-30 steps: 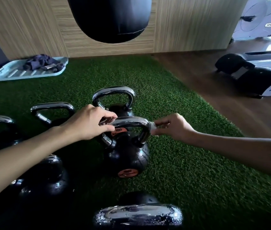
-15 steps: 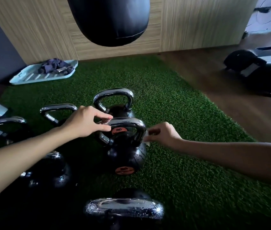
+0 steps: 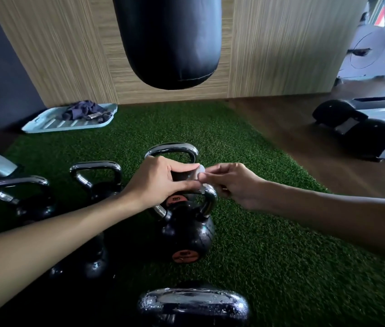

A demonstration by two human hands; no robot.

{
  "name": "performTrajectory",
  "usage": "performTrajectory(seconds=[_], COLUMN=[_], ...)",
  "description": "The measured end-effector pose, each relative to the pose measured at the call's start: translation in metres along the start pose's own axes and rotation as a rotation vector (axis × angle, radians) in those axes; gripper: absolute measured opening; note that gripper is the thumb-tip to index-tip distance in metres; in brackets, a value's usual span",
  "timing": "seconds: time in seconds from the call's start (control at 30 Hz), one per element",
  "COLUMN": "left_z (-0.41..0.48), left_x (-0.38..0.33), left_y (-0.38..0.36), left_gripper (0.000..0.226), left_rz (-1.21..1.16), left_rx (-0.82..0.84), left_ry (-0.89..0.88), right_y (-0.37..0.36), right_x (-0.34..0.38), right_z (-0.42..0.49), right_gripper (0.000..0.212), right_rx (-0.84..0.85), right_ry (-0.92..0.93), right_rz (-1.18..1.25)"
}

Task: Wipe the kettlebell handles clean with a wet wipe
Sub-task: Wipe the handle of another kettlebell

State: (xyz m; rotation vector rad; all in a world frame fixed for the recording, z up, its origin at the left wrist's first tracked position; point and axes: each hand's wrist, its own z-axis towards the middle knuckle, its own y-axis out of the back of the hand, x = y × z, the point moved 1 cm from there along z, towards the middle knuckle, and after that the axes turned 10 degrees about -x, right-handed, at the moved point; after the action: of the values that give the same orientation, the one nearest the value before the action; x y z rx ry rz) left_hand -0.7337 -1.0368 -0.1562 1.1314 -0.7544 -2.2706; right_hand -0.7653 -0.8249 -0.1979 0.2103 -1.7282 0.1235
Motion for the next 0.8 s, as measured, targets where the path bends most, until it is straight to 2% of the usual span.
performTrajectory(seconds=[0.13,0.27,0.4,0.53,0.63,0.8], left_z=[-0.003,0.000,0.003,0.016,0.021,-0.006], left_x=[0.017,0.050,0.073,0.083,0.089,0.119], left_y=[0.004,0.024,0.025,0.007,0.012,0.033], left_gripper=[0.034,0.036,0.043,0.048,0.047,0.041], left_rz=[0.022,0.134,0.176,0.284,0.350,0.194], left_rx=[-0.017,0.040,0.109,0.221,0.288,0.249], left_ry=[-0.054,-0.046,0.011,0.083,0.077,0.146], right_y=[-0.009,-0.004,-0.011,-0.020,-0.017,-0.015], right_x=[0.005,0.005,0.001,0.002,0.002,0.004], right_z=[-0.001,0.000,0.017,0.034,0.037,0.034], right_gripper=[0.024,0.043,0.062,0.045,0.041,0.035], right_rx=[0.020,-0.147,-0.106,-0.084,-0.036,-0.024], right_ry=[-0.037,0.305,0.430,0.467,0.520,0.556], right_rz=[-0.037,-0.650,-0.898,-0.962,-1.058,-1.208])
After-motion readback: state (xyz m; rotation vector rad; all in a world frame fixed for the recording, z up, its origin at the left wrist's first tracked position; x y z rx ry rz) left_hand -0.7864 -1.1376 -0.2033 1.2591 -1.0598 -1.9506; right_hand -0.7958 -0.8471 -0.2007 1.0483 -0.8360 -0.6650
